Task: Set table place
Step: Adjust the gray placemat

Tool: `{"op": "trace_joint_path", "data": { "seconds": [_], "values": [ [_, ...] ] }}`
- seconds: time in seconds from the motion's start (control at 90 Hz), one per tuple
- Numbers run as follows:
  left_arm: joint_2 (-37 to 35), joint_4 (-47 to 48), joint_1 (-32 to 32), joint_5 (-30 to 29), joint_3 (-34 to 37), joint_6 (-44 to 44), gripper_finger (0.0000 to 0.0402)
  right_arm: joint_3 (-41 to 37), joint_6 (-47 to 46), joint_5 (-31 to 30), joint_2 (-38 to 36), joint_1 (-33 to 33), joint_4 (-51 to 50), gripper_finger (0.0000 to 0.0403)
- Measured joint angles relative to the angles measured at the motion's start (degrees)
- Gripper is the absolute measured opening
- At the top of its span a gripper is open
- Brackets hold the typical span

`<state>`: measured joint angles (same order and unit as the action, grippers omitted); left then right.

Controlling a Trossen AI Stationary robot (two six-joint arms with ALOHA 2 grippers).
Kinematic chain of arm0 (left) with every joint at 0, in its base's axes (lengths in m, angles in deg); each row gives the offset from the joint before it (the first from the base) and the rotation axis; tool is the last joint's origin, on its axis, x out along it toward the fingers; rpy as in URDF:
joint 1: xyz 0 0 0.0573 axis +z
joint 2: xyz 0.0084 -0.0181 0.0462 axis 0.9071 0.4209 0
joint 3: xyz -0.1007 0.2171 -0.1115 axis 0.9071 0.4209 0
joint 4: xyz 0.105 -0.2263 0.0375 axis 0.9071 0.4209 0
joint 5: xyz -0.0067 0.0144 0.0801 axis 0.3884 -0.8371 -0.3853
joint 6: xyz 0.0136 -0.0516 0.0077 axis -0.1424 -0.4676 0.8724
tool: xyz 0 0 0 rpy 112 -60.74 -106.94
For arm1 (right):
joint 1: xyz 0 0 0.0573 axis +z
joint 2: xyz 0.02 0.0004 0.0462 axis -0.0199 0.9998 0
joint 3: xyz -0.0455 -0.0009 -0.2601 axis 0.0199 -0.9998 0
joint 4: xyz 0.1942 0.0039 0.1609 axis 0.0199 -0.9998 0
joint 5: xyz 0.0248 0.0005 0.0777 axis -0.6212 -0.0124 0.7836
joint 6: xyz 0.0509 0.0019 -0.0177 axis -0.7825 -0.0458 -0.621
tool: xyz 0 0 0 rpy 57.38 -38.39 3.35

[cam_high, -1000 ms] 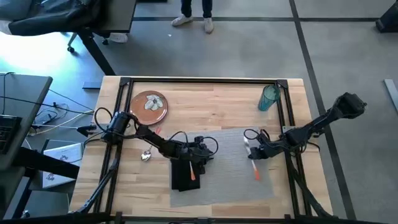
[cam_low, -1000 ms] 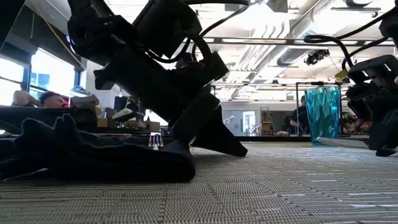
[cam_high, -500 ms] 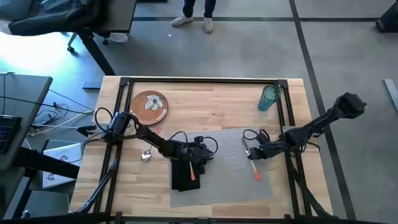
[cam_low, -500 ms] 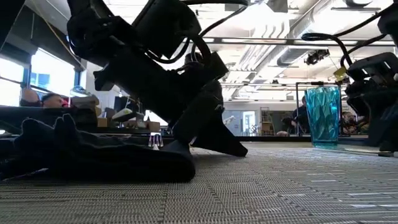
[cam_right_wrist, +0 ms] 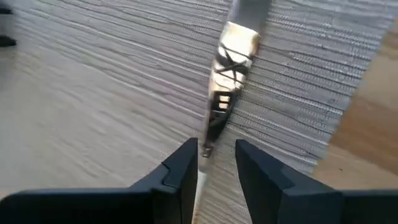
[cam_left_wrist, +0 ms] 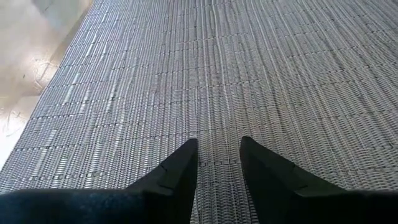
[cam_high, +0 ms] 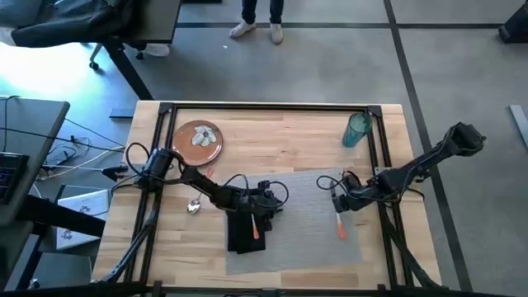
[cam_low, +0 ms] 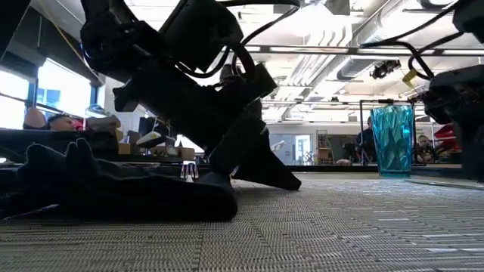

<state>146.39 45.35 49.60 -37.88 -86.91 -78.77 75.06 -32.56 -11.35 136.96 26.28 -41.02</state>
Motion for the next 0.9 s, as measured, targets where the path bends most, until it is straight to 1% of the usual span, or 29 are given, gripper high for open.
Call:
{"op": "trace_joint_path", "data": {
  "seconds": [0.178,0.233,0.322,0.467,0.567,0.633,0.722,0.833,0.9],
  "values": [
    [0.0,0.0,0.0,0.1,0.0,0.1,0.0110,1.9,5.2,-6.0,0.0,0.0,1.3,0.0094],
    [-0.1,0.0,-0.1,0.3,0.0,0.1,0.0110,1.6,7.0,-7.2,0.3,0.0,3.5,0.0094],
    [-0.8,0.2,-0.5,0.4,0.0,0.9,0.0110,1.4,12.9,-8.0,1.3,0.0,7.6,0.0094],
    [-5.0,2.3,-1.7,1.7,0.3,2.9,0.0110,1.4,22.6,-8.0,2.8,0.0,11.1,0.0094],
    [-10.6,5.2,-3.1,1.3,0.1,2.6,0.0110,1.4,27.4,-7.5,2.8,0.0,10.9,0.0094],
    [-14.3,11.3,-4.3,0.7,0.0,0.5,0.0110,1.5,30.4,-5.8,2.6,0.0,10.3,0.0094],
    [-19.0,21.9,-6.6,0.7,0.1,-4.8,0.0110,3.5,33.3,-2.4,2.6,0.0,4.6,0.0094],
    [-25.4,37.5,-10.4,0.9,0.0,-15.5,0.0110,7.2,35.4,0.1,2.6,0.7,-6.1,0.0094],
    [-27.7,47.8,-13.1,3.2,0.0,-23.5,0.0110,8.8,36.4,1.1,2.6,1.8,-10.7,0.0094]
  ]
}}
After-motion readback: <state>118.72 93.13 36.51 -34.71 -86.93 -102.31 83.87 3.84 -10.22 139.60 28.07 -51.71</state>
